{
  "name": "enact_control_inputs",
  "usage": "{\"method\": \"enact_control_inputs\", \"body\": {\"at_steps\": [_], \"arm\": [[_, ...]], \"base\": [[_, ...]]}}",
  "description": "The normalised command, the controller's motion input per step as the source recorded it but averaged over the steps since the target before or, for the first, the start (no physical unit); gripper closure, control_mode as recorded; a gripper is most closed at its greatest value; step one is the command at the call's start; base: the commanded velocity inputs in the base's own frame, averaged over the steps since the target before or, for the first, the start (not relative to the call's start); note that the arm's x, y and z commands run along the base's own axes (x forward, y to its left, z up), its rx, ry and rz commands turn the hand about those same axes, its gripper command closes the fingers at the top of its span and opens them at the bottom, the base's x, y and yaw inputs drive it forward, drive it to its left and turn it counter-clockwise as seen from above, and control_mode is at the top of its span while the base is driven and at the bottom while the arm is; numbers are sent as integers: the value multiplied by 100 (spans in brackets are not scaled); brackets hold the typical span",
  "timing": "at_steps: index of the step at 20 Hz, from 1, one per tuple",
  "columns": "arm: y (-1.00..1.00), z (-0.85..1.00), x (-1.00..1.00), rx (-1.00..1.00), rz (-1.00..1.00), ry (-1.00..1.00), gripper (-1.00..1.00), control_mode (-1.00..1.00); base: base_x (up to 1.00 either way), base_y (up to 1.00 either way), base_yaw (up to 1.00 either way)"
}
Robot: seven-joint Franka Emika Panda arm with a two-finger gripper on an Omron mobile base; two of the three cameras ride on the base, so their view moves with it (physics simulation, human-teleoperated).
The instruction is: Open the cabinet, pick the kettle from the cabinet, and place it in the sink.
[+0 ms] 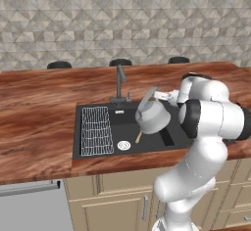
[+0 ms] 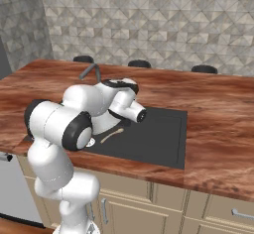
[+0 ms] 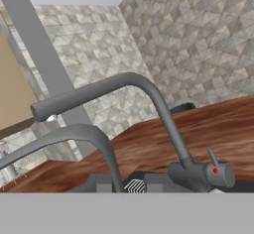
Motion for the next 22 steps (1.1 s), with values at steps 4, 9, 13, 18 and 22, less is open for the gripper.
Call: {"method": "enact_control_inputs", "body": {"at_steps": [4, 9, 13, 18, 22], "arm": [[22, -21, 36, 0, 2, -1, 100, -100], [19, -22, 35, 0, 6, 0, 100, -100], [14, -28, 27, 0, 8, -2, 100, -100], [14, -27, 28, 0, 11, -4, 100, -100], [9, -24, 29, 0, 14, -6, 100, -100]], "base": [[0, 0, 0], [0, 0, 0], [0, 0, 0], [0, 0, 0], [0, 0, 0]]}}
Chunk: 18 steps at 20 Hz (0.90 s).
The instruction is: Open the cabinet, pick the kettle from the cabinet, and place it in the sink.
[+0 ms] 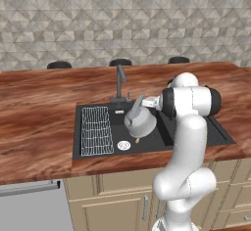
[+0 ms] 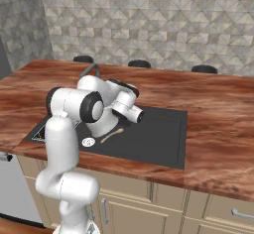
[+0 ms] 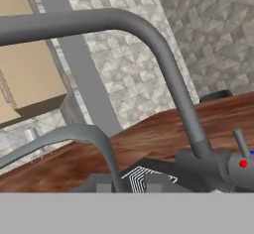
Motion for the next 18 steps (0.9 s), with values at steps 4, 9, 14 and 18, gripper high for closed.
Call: {"method": "enact_control_inputs", "body": {"at_steps": [4, 9, 14, 18], "arm": [[12, -22, 30, 1, 8, -3, 100, -100], [18, -19, 29, 0, 1, 0, 100, -100], [27, -21, 17, 0, 0, 0, 100, -100], [28, -20, 18, 0, 0, 0, 100, -100]], "base": [[0, 0, 0], [0, 0, 0], [0, 0, 0], [0, 0, 0]]}}
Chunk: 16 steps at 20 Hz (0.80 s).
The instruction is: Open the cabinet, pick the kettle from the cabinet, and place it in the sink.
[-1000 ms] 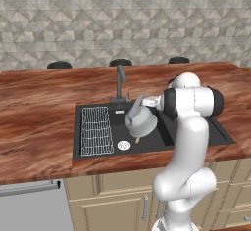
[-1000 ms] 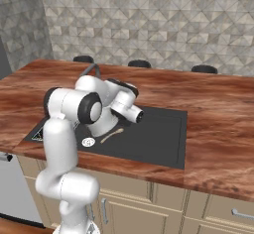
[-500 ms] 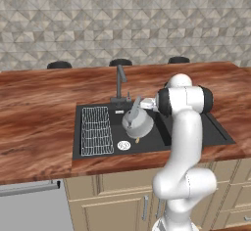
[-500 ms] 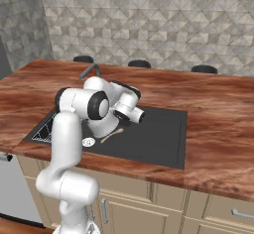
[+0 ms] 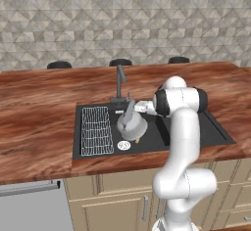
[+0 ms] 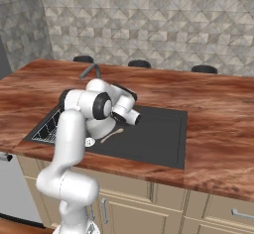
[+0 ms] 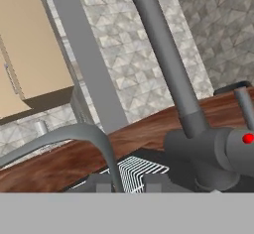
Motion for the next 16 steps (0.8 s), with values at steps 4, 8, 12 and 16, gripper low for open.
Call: {"method": "enact_control_inputs", "body": {"at_steps": [4, 8, 12, 16], "arm": [[24, -21, 18, 0, 0, 0, 100, -100], [21, -24, 17, -4, 0, -1, 100, -100], [17, -29, 12, -7, 0, -5, 100, -100], [7, -31, 9, -7, 0, -4, 100, -100]], "base": [[0, 0, 0], [0, 0, 0], [0, 0, 0], [0, 0, 0]]}}
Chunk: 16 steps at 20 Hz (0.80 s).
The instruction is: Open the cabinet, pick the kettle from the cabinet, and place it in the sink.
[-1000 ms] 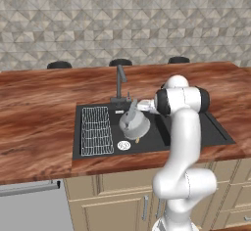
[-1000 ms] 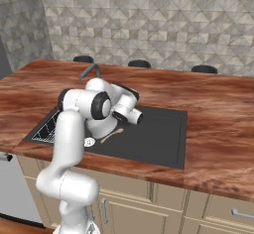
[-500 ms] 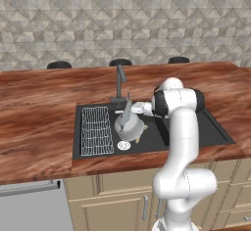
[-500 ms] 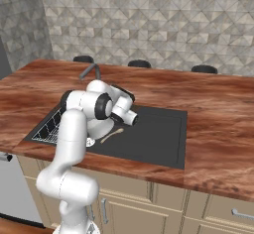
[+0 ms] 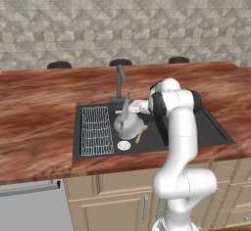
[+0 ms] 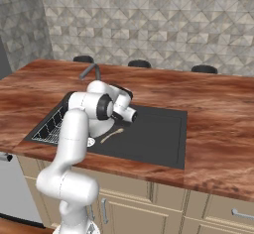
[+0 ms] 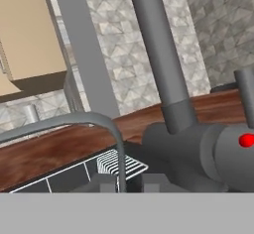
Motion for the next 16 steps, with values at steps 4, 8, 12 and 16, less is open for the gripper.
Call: {"method": "enact_control_inputs", "body": {"at_steps": [4, 8, 12, 16], "arm": [[-2, -34, -4, -5, 0, -7, 100, -100], [-3, -31, -24, -4, 0, -10, 100, -100], [0, -25, -34, -1, -3, -8, 100, -100], [8, -9, -34, 0, -12, -1, 100, -100]], "base": [[0, 0, 0], [0, 0, 0], [0, 0, 0], [0, 0, 0]]}}
